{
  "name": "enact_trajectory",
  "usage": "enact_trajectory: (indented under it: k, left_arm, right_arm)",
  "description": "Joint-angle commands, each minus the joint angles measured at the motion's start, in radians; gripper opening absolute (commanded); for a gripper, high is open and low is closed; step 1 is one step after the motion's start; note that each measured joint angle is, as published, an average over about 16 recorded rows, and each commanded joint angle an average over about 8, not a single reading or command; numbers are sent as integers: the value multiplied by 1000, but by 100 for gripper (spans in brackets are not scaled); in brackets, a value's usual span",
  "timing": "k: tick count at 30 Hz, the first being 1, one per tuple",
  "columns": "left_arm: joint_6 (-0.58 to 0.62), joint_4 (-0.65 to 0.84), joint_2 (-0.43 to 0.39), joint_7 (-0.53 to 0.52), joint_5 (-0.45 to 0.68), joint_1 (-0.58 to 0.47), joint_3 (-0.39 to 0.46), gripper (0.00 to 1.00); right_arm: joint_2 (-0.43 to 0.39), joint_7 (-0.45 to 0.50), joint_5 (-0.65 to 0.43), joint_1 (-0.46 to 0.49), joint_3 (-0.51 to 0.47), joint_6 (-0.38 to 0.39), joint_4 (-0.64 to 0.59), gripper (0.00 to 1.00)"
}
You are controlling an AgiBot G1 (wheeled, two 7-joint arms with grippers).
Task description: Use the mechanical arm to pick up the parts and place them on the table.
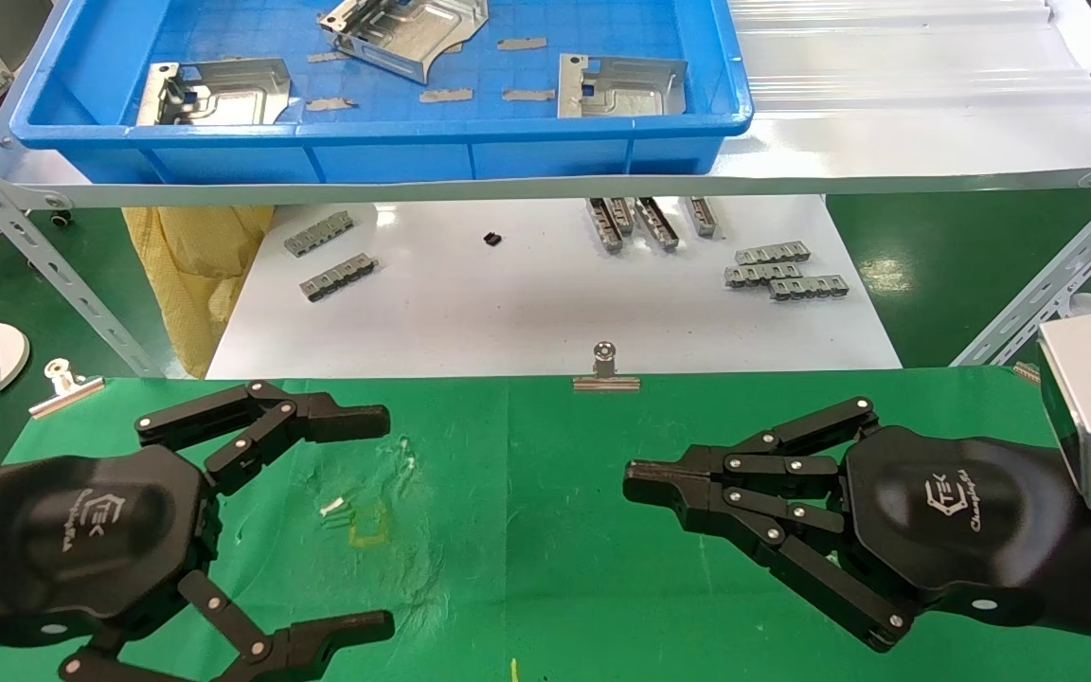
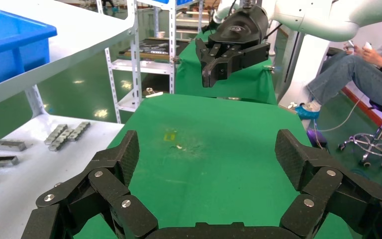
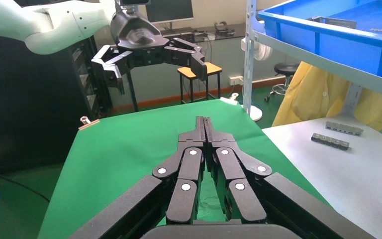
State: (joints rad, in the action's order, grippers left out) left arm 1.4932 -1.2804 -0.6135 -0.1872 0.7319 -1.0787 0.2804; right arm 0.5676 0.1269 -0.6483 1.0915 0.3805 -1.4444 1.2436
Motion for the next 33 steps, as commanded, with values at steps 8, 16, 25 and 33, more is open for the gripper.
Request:
enact_trajectory:
  k: [8, 16, 25, 33]
  left_arm:
    - [-19, 14, -21, -5, 13, -52, 1, 100]
    - [-86, 192, -151, 9, 170, -338, 54, 100]
    - [-278, 708, -424, 138, 406, -706, 150, 100]
    - [-622, 1060, -612, 210, 531, -888, 193, 100]
  right_arm:
    - [0, 0, 0, 0, 0, 0, 0, 0]
    - [0, 0, 0, 0, 0, 0, 0, 0]
    - [0, 0, 0, 0, 0, 0, 0, 0]
    - [0, 0, 0, 0, 0, 0, 0, 21]
